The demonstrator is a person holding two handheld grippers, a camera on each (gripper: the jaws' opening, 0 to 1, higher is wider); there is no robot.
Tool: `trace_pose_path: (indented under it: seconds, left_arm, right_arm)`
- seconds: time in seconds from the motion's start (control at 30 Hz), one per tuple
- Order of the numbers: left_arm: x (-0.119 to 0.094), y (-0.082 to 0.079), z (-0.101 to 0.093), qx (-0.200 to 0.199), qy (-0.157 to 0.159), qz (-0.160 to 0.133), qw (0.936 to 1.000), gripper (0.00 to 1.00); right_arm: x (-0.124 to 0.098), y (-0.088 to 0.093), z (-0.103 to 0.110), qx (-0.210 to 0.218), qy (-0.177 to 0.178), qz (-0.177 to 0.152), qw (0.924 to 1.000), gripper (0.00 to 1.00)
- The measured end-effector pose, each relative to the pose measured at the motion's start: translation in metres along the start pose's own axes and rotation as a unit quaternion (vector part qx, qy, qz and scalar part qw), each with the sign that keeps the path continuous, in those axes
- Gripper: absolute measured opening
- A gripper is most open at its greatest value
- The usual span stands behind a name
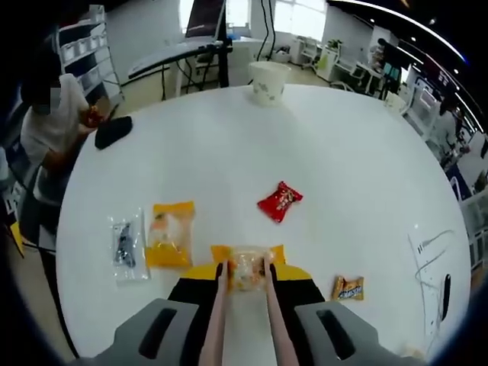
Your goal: Place the target food into the container with the food tongs after gripping and lifting it, then release it inside without dropping or visibly crushing the food.
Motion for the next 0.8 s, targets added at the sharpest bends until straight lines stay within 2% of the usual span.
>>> trace_pose_path:
  seconds: [0.23,0.43,0.8]
  left_arm:
    - [-0.004,-0.001,0.000,0.002,-0.001,-0.002,1.0000,0.40]
    - [-0.007,-0.001,0.001,0.003,-0.004,-0.003,1.0000,0.40]
    - [0.000,-0.003,-0.005,0.013,0.007,0.001,0.9999,0.40]
  right_arm:
    - [-0.003,0.000,-0.001,0.013,-0.001,-0.002,0.9999,0.21]
    - [-0.008,-0.004,0.003,0.008,-0.004,-0.010,0.9999,0.21]
    - [-0.026,-0.011,-0.002,0.013,0.007,-0.030,0.9995,0.21]
Point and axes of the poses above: the point that each gripper's makers call its tool centre point, and the gripper's own axes: x roughly forward along the fingers, z roughly to its left, y roughly out of its underside, the point moved 5 cm from there along -x, roughly backward along the fingers, and after that the axes turned 5 degrees about -x, right-handed, at the moved point
